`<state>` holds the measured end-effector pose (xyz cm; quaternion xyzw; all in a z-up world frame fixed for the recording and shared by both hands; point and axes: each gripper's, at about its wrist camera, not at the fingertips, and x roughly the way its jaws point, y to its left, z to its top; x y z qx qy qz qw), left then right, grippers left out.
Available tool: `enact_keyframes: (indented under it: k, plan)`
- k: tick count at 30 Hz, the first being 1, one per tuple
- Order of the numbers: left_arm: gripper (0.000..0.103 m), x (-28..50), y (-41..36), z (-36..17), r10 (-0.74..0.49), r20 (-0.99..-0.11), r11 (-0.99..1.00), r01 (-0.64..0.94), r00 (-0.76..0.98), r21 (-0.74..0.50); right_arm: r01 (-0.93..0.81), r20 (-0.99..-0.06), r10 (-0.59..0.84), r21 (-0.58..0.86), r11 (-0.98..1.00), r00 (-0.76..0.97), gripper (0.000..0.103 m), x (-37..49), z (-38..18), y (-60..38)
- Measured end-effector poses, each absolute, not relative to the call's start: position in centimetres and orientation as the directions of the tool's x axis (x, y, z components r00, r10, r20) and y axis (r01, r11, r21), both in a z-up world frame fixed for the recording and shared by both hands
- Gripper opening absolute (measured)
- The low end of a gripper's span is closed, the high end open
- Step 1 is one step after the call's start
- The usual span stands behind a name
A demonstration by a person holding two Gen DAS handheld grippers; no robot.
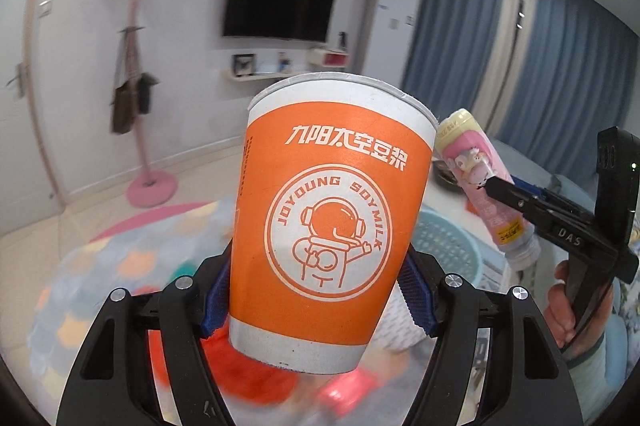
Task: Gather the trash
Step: 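Drop the pink bottle into the blue basket while the left tool drops the orange cup in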
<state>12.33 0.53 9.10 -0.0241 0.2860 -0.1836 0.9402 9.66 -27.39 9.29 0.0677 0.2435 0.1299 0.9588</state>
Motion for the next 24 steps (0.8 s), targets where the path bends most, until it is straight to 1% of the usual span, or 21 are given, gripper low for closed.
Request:
enact_keyframes:
  k: [5,8,9,12,18,24]
  plan:
    - [0.068,15.6,-5.1,9.1,-0.411,-0.552,0.907,0.388,0.726,-0.165,-0.048,-0.513,0.169,0.241,0.969,0.842,0.045,11.4,7.9,-33.0]
    - [0.068,18.4,-8.8,8.3,-0.414,-0.631,0.899,0.406,0.657,-0.167,0.048,-0.571,0.115,0.263,0.964,0.813,0.045,12.9,6.4,-35.8]
    - [0.068,19.3,-9.9,8.0,-0.430,-0.641,0.891,0.412,0.636,-0.189,0.071,-0.583,0.109,0.276,0.958,0.805,0.044,13.4,5.8,-36.8]
    - [0.068,21.1,-12.5,7.3,-0.469,-0.642,0.871,0.437,0.606,-0.224,0.113,-0.611,0.100,0.301,0.947,0.785,0.044,14.3,4.2,-38.7]
    - [0.068,23.4,-16.7,4.4,-0.485,-0.664,0.859,0.451,0.570,-0.241,0.168,-0.648,0.075,0.305,0.937,0.758,0.044,16.3,0.9,-40.9]
    - [0.068,25.5,-19.9,0.6,-0.483,-0.703,0.863,0.420,0.522,-0.281,0.228,-0.732,0.074,0.304,0.925,0.678,0.043,18.0,-3.4,-41.6]
